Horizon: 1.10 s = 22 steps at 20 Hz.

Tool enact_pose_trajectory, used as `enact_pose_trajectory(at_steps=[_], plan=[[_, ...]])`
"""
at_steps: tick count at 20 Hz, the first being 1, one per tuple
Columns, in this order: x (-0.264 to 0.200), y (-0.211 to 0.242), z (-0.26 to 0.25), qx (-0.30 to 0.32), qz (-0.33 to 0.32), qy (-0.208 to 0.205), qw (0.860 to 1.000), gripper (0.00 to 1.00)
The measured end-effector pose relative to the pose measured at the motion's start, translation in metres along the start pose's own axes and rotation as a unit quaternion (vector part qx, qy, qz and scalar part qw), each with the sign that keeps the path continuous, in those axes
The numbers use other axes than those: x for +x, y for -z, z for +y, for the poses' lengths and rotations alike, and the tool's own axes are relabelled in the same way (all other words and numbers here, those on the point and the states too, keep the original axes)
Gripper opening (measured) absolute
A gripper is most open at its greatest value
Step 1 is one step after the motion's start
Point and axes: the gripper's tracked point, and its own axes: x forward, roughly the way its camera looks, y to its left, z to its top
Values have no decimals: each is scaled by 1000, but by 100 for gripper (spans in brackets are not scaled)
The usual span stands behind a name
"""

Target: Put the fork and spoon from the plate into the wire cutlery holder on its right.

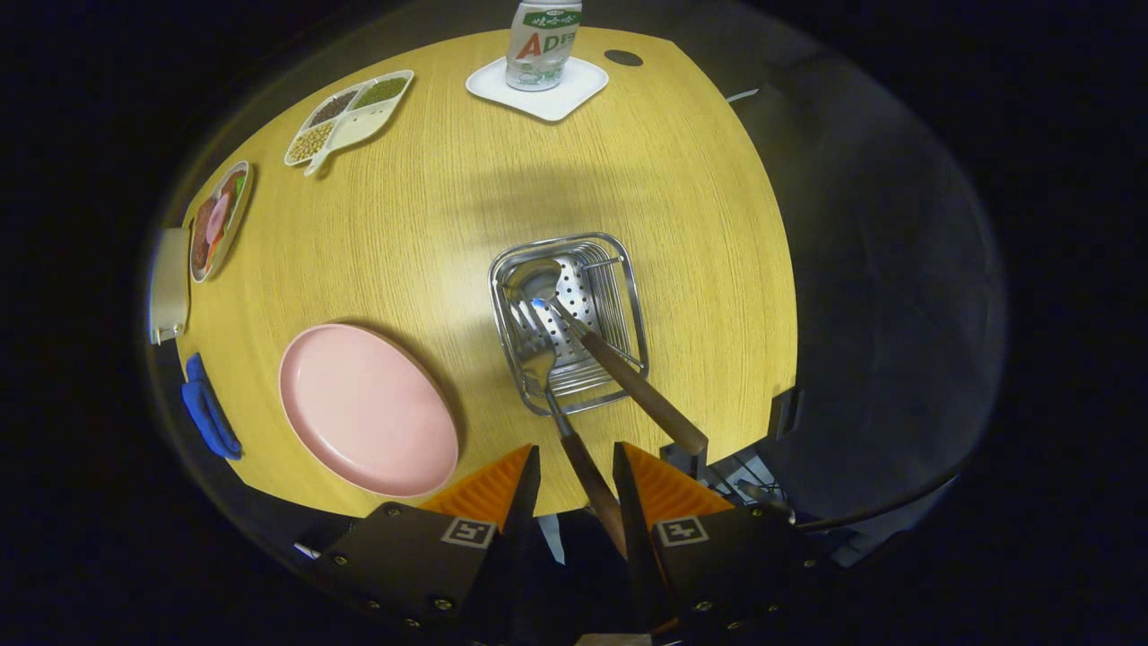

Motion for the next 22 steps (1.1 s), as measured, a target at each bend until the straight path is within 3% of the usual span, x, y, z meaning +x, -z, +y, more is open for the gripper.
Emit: enact_pose_trajectory(at_steps=[7,12,19,22], plan=[[-28,-11,2,20,-52,1,998,50],[-68,-51,6,66,-174,-39,982,50],[-135,-90,13,71,-342,-60,935,50],[-190,-105,15,68,-444,-74,891,50]])
